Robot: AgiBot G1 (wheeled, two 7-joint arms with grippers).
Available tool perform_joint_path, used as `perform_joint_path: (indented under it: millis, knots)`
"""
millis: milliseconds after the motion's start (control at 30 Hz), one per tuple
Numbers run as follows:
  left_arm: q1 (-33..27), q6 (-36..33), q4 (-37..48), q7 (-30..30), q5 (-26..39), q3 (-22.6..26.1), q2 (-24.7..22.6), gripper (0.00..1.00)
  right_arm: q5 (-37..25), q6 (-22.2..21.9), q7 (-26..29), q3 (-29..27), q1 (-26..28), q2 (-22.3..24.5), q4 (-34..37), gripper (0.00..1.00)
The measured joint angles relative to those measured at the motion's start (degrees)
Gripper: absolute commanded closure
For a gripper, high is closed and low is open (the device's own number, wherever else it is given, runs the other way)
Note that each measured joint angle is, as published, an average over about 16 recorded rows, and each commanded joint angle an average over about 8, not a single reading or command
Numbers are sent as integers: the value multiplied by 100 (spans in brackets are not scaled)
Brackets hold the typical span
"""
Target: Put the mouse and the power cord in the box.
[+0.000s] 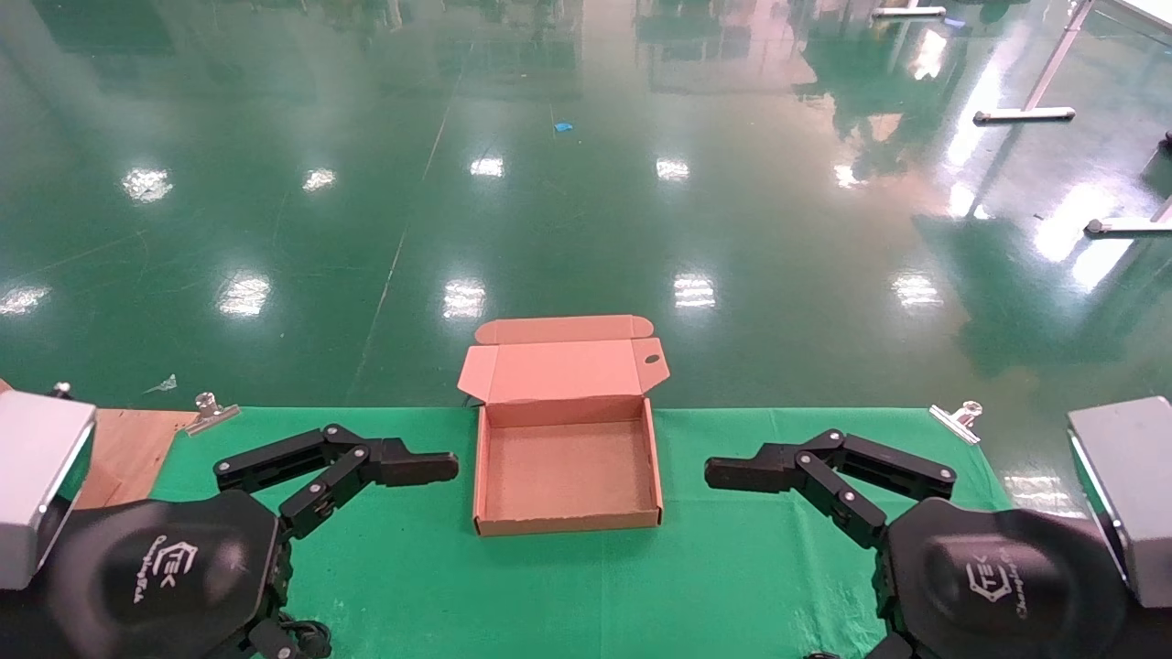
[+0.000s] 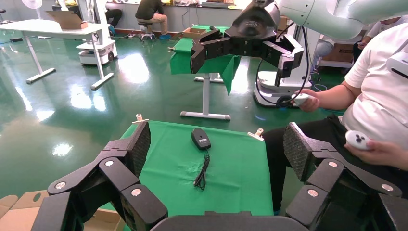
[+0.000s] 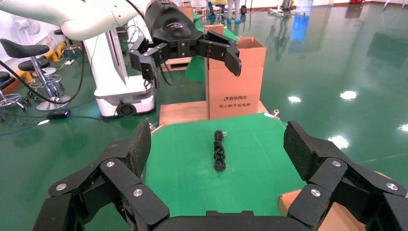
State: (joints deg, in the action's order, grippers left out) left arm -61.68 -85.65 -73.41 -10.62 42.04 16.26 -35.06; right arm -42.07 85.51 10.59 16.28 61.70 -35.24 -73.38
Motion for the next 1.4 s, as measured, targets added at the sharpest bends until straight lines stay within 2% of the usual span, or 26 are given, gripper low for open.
perform_joint_path:
  millis: [167,300,633,833,1033,1400]
  knots:
    - [-45,-45,15,-35,116,73,-3,0,-113,29,-46,53,34,-31,-4,0]
    - [-147,-112,63,-57,378,203,3,0,-442,106,-142,187,176,-63,-29,0]
    - [-516,-352,614,231,1429,733,-17,0,-2119,353,-522,946,921,-215,-52,0]
    - [-888,-440,1272,714,2284,1208,-126,0,-3269,409,-803,1534,1382,-379,137,0]
    - [-1487,-455,2155,1333,3256,1802,-387,0,-4298,330,-1211,2059,1717,-613,615,0]
    - [-2639,-170,4053,2652,4887,2765,-1102,0,-6017,-178,-2267,2828,2175,-1293,1961,0]
